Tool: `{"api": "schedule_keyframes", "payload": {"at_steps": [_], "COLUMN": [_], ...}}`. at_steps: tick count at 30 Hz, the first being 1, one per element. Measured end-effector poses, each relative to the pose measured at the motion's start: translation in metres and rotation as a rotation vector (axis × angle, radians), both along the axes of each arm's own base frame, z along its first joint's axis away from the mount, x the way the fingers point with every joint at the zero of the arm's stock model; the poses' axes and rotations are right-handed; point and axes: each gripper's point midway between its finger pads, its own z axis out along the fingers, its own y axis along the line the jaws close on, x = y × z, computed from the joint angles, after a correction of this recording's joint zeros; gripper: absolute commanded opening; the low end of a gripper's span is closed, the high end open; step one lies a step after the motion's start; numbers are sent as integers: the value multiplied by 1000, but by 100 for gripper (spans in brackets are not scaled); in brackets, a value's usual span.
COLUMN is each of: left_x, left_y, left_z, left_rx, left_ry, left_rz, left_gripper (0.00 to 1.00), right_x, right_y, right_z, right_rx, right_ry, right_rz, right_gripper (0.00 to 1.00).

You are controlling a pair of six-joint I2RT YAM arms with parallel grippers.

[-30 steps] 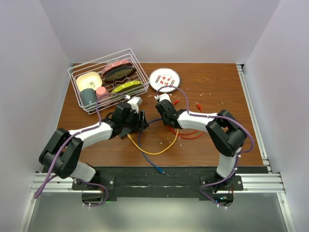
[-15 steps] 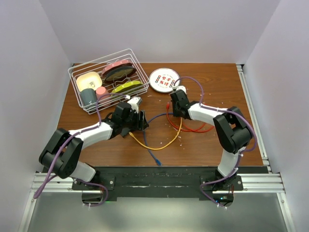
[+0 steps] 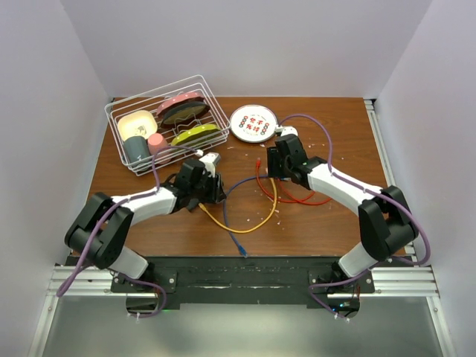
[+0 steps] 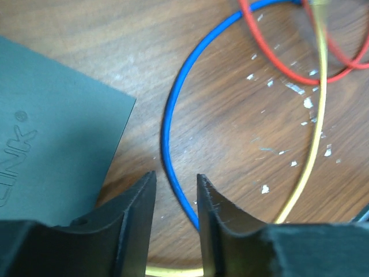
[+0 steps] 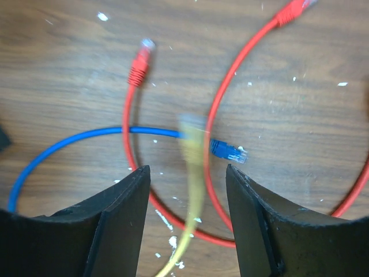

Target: Insert the plug into the switch port

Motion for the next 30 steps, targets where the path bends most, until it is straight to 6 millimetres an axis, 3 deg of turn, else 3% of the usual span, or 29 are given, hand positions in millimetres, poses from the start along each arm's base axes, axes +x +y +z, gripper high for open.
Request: {"api": "schedule_keyframes", "payload": {"at_steps": [6, 13, 15, 20, 30], "left_x": [-14, -6, -5, 12, 18], "left_y": [-5, -14, -20, -31, -33], "left_z": [-27, -29, -31, -34, -32], "left_rx": [90, 202, 259, 404, 439], "left_ry": [54, 9, -6, -75, -93], "left_rz": [-35, -11, -6, 46, 67], "left_gripper": [38, 36, 32, 0, 0], "right_x": [-1, -2, -2, -1, -3], "right_y": [4, 4, 4, 4, 2], "right_z": [8, 7, 8, 9, 34], "right_rx": [24, 26, 26, 27, 55], "right_ry": [-9, -8, -9, -13, -70], "right_rz": [15, 17, 17, 17, 16], "right_gripper": [59, 59, 59, 59, 59]}}
